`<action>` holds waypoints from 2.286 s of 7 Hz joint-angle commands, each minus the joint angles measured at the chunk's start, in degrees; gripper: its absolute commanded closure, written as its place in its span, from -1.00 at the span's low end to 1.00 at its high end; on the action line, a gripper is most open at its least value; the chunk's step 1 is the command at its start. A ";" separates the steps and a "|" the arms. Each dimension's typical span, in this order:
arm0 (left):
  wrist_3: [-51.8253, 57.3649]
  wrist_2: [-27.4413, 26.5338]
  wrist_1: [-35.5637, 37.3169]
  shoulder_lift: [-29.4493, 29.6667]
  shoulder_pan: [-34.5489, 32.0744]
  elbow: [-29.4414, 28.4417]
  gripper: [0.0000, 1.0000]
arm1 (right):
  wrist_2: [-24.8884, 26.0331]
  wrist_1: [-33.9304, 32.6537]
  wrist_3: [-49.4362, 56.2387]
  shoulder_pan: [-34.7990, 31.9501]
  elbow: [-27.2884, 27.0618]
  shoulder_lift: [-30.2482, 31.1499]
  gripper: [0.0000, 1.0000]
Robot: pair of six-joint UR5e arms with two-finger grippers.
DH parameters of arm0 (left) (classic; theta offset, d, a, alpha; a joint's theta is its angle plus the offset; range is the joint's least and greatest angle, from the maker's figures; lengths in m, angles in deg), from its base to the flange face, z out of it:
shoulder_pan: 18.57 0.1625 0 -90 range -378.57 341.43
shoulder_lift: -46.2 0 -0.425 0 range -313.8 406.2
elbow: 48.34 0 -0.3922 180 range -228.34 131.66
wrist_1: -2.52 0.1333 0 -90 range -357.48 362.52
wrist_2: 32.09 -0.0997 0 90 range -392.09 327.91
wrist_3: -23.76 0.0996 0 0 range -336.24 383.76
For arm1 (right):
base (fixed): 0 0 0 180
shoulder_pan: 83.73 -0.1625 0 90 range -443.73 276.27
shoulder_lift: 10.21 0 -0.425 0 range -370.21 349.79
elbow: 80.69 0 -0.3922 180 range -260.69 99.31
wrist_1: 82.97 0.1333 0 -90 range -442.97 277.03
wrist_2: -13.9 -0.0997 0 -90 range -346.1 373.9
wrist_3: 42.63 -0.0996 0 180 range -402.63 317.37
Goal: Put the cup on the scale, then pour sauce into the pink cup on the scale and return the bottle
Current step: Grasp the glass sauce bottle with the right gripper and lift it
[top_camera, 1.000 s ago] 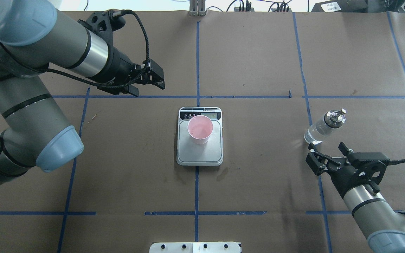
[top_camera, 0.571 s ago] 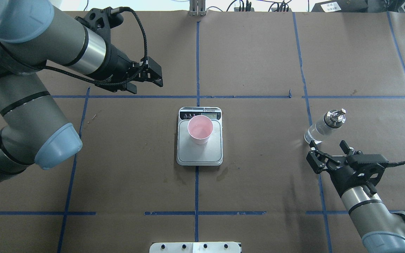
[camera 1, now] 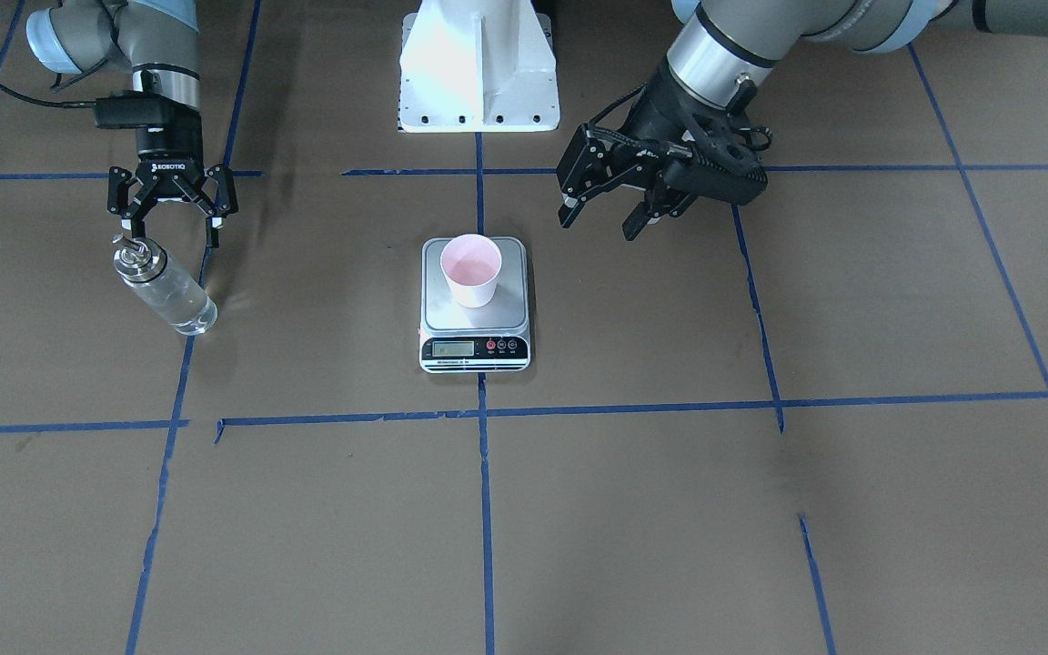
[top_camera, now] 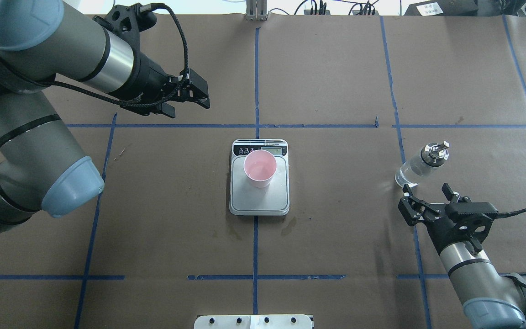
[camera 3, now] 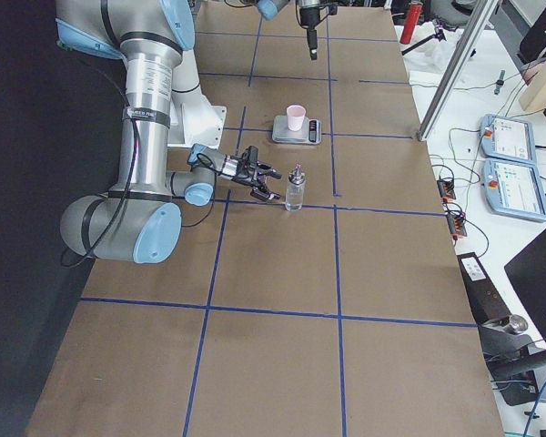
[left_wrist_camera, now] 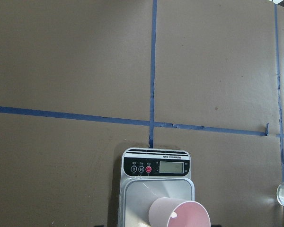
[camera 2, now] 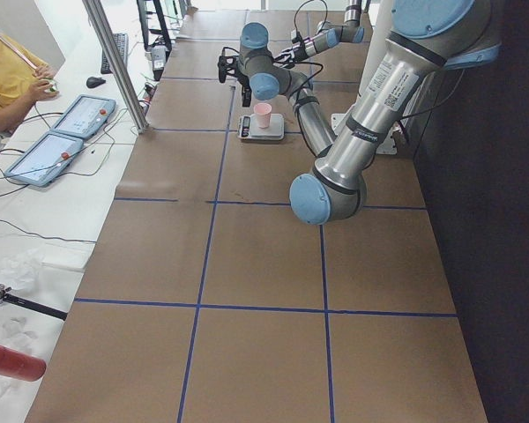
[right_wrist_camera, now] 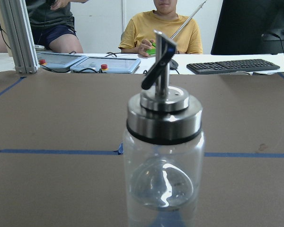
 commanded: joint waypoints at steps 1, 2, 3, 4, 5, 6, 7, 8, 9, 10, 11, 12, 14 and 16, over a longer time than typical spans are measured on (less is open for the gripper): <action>0.00 0.00 0.01 0.00 -0.02 0.02 -0.61 | -0.60 -0.11 -0.02 -1.86 1.26 -0.62 -0.98; -0.09 0.00 0.01 0.00 -0.02 0.02 -0.63 | -1.39 -0.11 1.45 -2.74 1.62 -1.76 -0.97; -0.09 0.00 0.10 0.00 -0.02 0.02 -0.64 | -1.83 -0.11 1.64 -3.27 1.79 -1.77 -0.97; -0.09 0.00 0.10 -0.09 -0.02 0.19 -0.64 | -1.92 -0.11 1.73 -3.62 1.88 -1.86 -0.97; -0.09 0.00 0.10 -0.09 -0.02 0.28 -0.65 | -2.53 -0.11 1.82 -4.06 1.97 -1.86 -0.97; -0.09 0.00 0.10 -0.09 -0.02 0.28 -0.66 | -3.32 -0.11 1.91 -4.85 3.19 -3.08 -0.97; -0.09 0.00 0.10 -0.09 -0.02 0.28 -0.66 | -4.63 0.06 2.69 -5.90 4.85 -5.53 -0.97; -0.09 0.00 0.10 -0.09 -0.02 0.28 -0.66 | -4.82 0.15 2.87 -6.17 5.04 -5.73 -0.97; -0.09 0.00 0.10 -0.09 -0.02 0.28 -0.66 | -4.91 2.94 3.48 -6.35 6.61 -5.73 -0.97; -0.09 0.00 0.10 -0.09 -0.02 0.28 -0.66 | -5.00 7.66 6.36 -6.78 8.80 -5.73 -0.97; -0.09 0.00 0.10 -0.09 -0.02 0.28 -0.66 | -5.52 11.80 8.74 -7.31 11.26 -6.68 -0.97; -0.09 0.00 0.10 -0.09 -0.02 0.37 -0.66 | -5.52 12.19 10.16 -7.66 12.42 -9.04 -0.97; -0.09 0.00 0.10 -0.09 -0.02 0.46 -0.66 | -5.61 12.37 10.26 -7.84 13.22 -9.24 -0.97; -0.09 0.00 0.18 -0.09 -0.02 0.46 -0.66 | -5.61 13.59 10.70 -8.02 13.40 -9.24 -0.32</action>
